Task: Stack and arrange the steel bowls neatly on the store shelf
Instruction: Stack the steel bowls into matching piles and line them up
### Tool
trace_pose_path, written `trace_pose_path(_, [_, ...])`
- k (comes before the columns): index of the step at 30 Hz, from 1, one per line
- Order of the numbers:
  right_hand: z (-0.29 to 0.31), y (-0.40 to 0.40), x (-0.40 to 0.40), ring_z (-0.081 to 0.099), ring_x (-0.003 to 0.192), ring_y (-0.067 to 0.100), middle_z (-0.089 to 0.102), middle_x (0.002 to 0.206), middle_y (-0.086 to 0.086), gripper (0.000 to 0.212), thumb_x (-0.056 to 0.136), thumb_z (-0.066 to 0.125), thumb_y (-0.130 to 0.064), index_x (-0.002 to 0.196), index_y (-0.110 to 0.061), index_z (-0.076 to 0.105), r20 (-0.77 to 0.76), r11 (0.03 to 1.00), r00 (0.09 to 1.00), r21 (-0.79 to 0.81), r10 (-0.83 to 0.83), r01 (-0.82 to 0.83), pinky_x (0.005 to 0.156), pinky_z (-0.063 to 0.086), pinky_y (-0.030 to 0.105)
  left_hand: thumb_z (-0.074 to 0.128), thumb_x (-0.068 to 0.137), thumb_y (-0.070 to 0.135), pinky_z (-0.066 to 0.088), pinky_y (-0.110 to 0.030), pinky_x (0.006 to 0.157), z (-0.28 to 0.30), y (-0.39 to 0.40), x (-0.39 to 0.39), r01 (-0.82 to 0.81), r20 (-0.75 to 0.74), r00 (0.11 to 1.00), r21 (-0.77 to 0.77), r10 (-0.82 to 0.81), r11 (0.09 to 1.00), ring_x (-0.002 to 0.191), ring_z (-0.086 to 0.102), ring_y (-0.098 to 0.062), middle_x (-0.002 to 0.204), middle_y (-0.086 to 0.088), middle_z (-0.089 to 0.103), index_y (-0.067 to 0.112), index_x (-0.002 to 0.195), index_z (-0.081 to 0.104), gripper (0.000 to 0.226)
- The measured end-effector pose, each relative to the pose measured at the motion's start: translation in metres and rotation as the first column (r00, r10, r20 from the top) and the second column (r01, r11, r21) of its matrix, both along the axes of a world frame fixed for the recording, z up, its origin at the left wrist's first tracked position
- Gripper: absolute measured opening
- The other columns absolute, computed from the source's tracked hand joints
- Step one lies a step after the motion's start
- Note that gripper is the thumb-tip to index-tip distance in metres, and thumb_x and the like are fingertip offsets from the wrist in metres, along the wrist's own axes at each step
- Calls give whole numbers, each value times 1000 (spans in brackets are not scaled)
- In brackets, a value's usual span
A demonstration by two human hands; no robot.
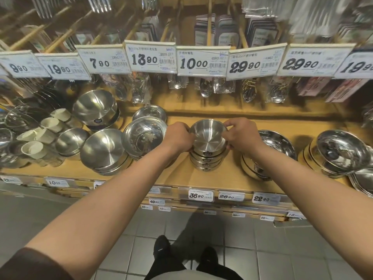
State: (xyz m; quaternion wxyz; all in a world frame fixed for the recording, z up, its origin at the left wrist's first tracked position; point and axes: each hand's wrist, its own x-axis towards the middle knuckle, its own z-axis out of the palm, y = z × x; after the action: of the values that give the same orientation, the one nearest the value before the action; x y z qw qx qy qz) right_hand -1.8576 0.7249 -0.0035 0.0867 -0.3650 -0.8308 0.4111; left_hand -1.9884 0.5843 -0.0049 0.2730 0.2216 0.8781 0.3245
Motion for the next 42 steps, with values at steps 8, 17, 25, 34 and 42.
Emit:
trace_pose_path(8, [-3, 0, 1, 61, 45, 12, 61, 54, -2, 18, 88, 65, -8, 104, -5, 74, 6, 1000, 1000, 2, 18, -18, 63, 61, 36, 58, 96, 10, 64, -45, 72, -1, -4, 0, -18, 15, 1000, 10, 18, 1000, 74, 76, -33, 85, -20, 73, -6, 94, 72, 21])
trace_pose_path(17, [4, -2, 8, 70, 93, 25, 76, 93, 13, 43, 90, 64, -40, 122, -10, 67, 35, 999, 998, 8, -53, 53, 88, 52, 31, 58, 96, 29, 57, -38, 89, 17, -18, 6, 2, -37, 999, 1, -2, 1000, 98, 69, -27, 108, -10, 73, 6, 113, 70, 31])
trace_pose_path(25, [46, -56, -8, 67, 76, 18, 67, 79, -11, 24, 90, 65, -33, 109, -20, 72, -142, 998, 989, -64, -38, 29, 77, 56, 34, 59, 94, 24, 60, -43, 82, 68, -118, -15, -200, -38, 977, 164, 208, 966, 88, 70, -25, 89, -4, 73, 18, 95, 71, 14])
trace_pose_path(34, [52, -161, -114, 72, 82, 13, 69, 104, -10, 7, 95, 62, -33, 99, -37, 66, -144, 949, 967, -210, 208, -235, 55, 53, 13, 59, 95, 20, 60, -50, 87, 69, -252, -96, -411, -35, 906, 172, 422, 895, 80, 68, -18, 86, 1, 69, 12, 95, 70, 14])
trace_pose_path(42, [15, -216, -274, 66, 90, 27, 67, 102, 9, 38, 93, 64, -26, 127, -11, 60, -43, 936, 991, -326, 123, -130, 90, 57, 46, 59, 94, 19, 59, -51, 89, 47, -338, -218, -460, 1, 887, 116, 463, 881, 88, 71, -30, 87, -9, 74, 14, 90, 71, 14])
